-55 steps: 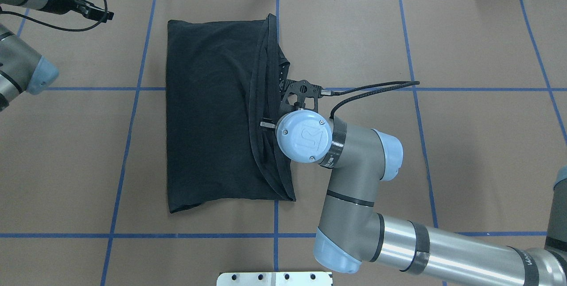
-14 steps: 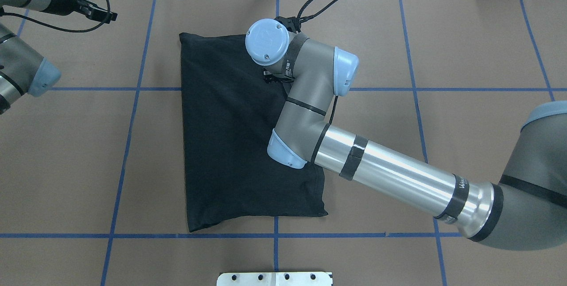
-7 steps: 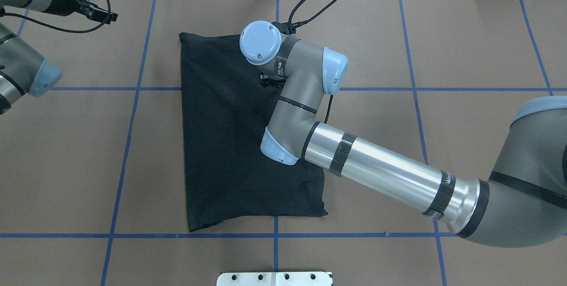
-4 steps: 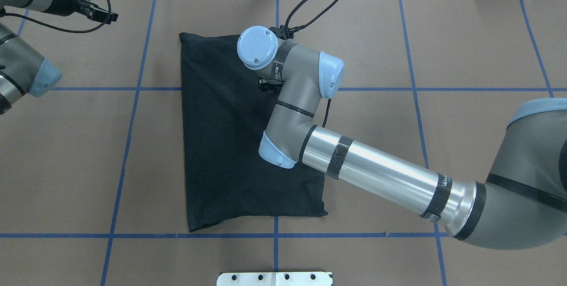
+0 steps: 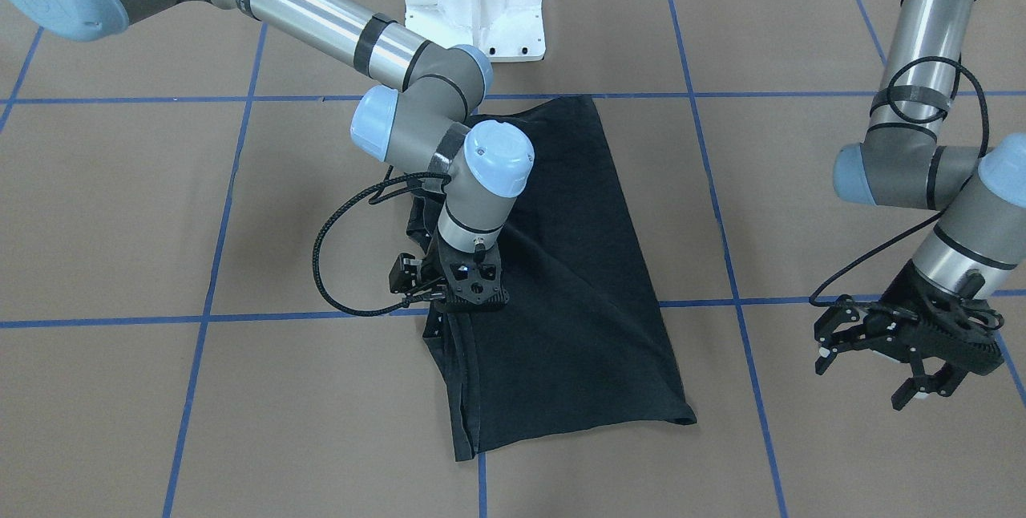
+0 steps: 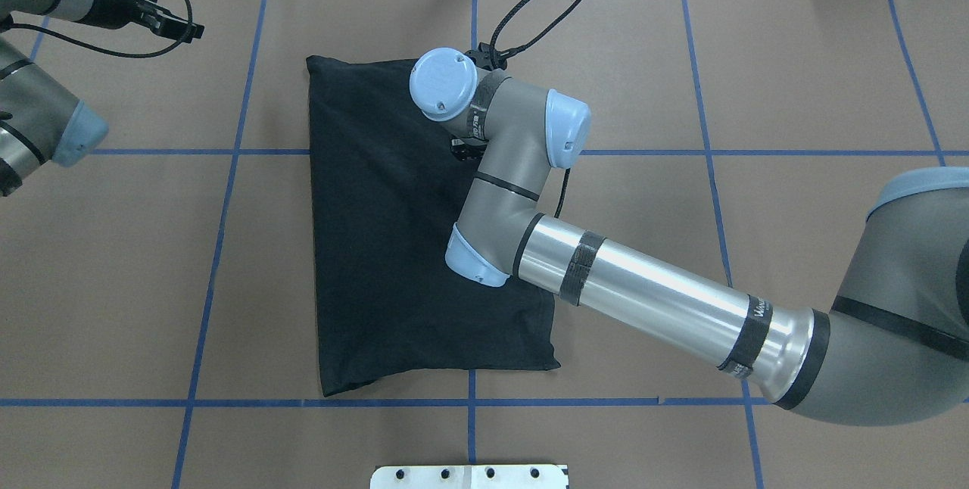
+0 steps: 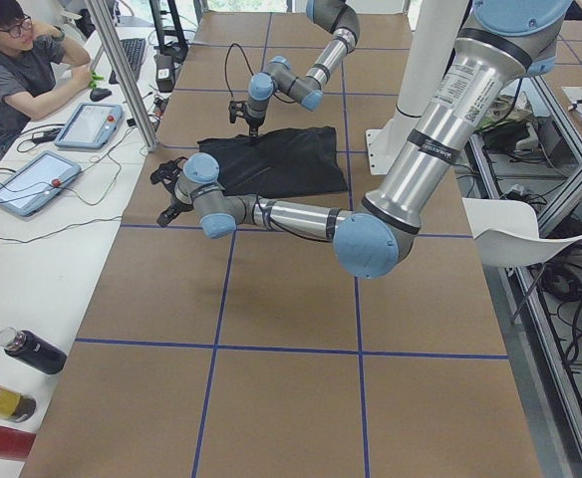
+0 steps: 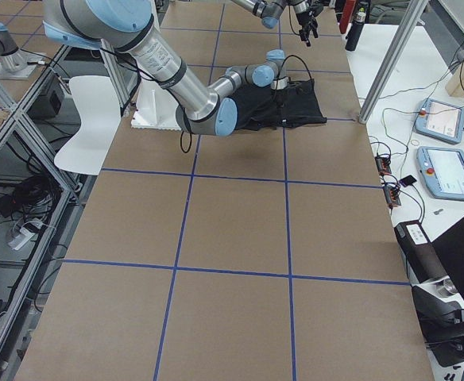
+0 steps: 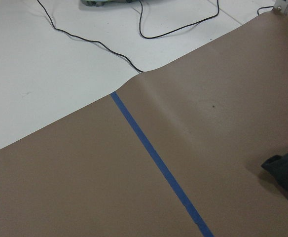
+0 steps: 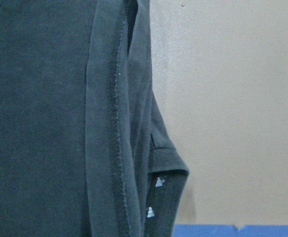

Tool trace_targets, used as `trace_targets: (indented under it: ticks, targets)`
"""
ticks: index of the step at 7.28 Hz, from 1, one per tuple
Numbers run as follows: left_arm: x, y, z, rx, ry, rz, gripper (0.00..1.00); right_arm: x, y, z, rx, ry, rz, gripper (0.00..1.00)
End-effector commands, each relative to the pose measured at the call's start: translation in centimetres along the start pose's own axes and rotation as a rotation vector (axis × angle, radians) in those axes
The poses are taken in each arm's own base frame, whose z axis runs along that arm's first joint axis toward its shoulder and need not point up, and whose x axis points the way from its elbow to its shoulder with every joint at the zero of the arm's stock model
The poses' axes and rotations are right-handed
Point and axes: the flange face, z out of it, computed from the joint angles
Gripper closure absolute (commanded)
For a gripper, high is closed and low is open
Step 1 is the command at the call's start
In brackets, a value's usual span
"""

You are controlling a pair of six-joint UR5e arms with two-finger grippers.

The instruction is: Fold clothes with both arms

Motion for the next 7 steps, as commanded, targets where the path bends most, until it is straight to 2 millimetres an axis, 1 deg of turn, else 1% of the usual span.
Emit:
trace_targets:
  ticks: [1, 2, 3, 5, 6, 7]
  targets:
    - [0.0, 0.0, 0.1, -0.001, 0.0, 0.0, 0.0, 1.8, -1.8, -0.1, 0.008, 0.015, -0.013, 0.0]
    - [0.2, 0.0, 0.1, 0.0, 0.002, 0.001, 0.0, 3.0, -2.4, 0.3, 0.002, 0.034, -0.019, 0.0]
    - [0.4, 0.0, 0.2, 0.0, 0.005, 0.004, 0.0, 4.3, -2.5, 1.3, -0.013, 0.061, -0.018, 0.0]
    - [0.4, 0.1, 0.2, -0.002, 0.006, 0.006, 0.0, 7.8, -3.1, 2.8, -0.03, 0.1, -0.019, 0.0]
    - [0.4, 0.2, 0.2, -0.003, 0.005, 0.005, 0.0, 9.3, -4.0, 1.4, -0.016, 0.086, -0.001, 0.0]
    - [0.4, 0.2, 0.2, -0.002, 0.006, 0.006, 0.0, 10.1, -5.0, -1.1, -0.018, 0.054, 0.01, 0.0]
